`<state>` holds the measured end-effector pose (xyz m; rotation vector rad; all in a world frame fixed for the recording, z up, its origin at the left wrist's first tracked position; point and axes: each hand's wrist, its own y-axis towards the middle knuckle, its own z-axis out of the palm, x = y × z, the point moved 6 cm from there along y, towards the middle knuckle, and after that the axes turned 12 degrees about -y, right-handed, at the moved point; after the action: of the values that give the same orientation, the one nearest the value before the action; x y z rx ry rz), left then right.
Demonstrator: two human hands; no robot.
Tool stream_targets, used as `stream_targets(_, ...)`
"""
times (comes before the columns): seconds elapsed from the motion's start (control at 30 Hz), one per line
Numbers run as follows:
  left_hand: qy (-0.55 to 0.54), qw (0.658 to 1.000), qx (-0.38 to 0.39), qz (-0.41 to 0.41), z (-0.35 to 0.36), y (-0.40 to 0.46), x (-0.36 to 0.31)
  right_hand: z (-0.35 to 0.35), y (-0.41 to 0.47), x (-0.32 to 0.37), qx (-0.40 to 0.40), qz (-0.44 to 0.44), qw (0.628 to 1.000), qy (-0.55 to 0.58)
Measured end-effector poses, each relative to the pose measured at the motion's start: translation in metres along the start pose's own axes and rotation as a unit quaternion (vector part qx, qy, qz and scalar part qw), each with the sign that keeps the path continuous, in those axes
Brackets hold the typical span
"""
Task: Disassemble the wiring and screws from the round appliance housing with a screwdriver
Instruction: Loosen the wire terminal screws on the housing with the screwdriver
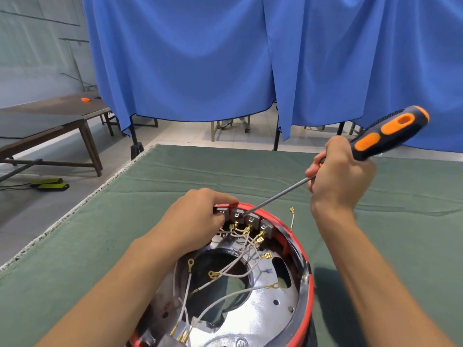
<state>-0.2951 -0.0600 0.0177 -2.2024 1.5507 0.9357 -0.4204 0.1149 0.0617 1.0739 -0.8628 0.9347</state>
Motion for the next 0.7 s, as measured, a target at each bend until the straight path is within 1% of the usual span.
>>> stream_targets(0.2, 0.009, 1.000, -0.001, 0.005, -0.001, -0.003, -0.003, 0.004, -0.005, -0.025, 0.019, 0.061, 0.998, -0.019)
stream_targets(0.23, 0.010, 1.000, 0.001, 0.006, -0.001, -0.004, -0.003, 0.007, -0.009, -0.025, 0.027, 0.059, 0.998, -0.018)
stream_targets(0.37, -0.002, 1.000, -0.002, 0.018, 0.000, -0.003, -0.003, 0.017, -0.019, -0.005, 0.073, 0.001, 0.997, -0.027)
stream_targets(0.43, -0.008, 1.000, -0.001, 0.026, 0.002, -0.004, -0.004, 0.015, -0.023, 0.004, 0.079, -0.016, 0.997, -0.019)
stream_targets(0.6, 0.003, 0.999, 0.005, 0.040, 0.006, -0.006, -0.004, -0.004, -0.026, 0.020, 0.050, -0.032, 0.998, 0.012)
stream_targets(0.7, 0.011, 0.999, 0.000, 0.044, 0.006, -0.007, -0.006, -0.015, -0.025, 0.034, 0.033, -0.054, 0.997, 0.050)
